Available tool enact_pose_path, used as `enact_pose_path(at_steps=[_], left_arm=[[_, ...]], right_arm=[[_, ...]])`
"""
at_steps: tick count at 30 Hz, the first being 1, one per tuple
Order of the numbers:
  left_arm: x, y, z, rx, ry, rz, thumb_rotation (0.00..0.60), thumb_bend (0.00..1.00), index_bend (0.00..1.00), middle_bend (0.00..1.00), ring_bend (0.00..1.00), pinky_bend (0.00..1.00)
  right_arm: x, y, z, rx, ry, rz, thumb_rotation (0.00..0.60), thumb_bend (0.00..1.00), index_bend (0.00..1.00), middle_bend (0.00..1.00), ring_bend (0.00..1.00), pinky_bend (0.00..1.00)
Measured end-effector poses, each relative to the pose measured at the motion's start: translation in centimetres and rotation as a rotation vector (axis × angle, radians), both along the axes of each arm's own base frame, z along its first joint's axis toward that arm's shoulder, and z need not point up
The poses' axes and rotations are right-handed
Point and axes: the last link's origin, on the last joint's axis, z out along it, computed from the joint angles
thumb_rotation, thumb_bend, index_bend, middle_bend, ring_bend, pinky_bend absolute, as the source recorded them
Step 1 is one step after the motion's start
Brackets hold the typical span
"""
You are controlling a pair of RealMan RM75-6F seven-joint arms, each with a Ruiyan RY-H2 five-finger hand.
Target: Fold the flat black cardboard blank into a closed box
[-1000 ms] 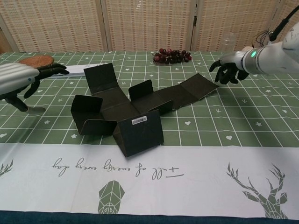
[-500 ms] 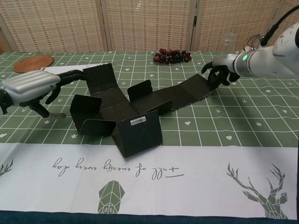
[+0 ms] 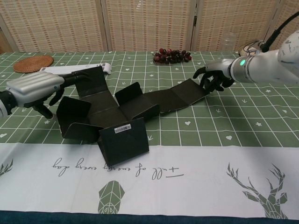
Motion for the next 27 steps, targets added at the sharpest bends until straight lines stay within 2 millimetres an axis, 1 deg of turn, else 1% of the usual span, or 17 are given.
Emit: enact_pose_path(at_steps=[9,15,21,27], left_arm=[[0.2,-0.2,-0.3,-0.010,0.001,-0.002,0.600,0.25,0.01,0.00,0.68,0.82],[0.2,-0.2,-0.4,-0.010,-0.006,0.004,0.600,0.25,0.01,0.00,0.68,0.82],[0.2,-0.2,-0.5,-0.012,-0.014,0.001,0.600,0.25,0.01,0.00,0.68,0.82],[0.5,-0.3,-0.5,-0.014,-0.029,-0.011,0.600,0.25,0.02,0.00,0.68,0.82]], right_arm=[[0.1,0.9,0.1,0.013,-0.022,0.007,0.600,0.92,0.09,0.22,0.81,1.00],[0.8,1.8,-0.2,0.037,-0.054,0.018,0.600,0.92,0.09,0.22,0.81,1.00],[1.9,3.2,-0.5,0.076,-0.085,0.048,0.600,0.92,0.09,0.22,0.81,1.00],[3.1,5.0,-1.1,0.126,-0.115,0.086,0.600,0.92,0.09,0.22,0.81,1.00]])
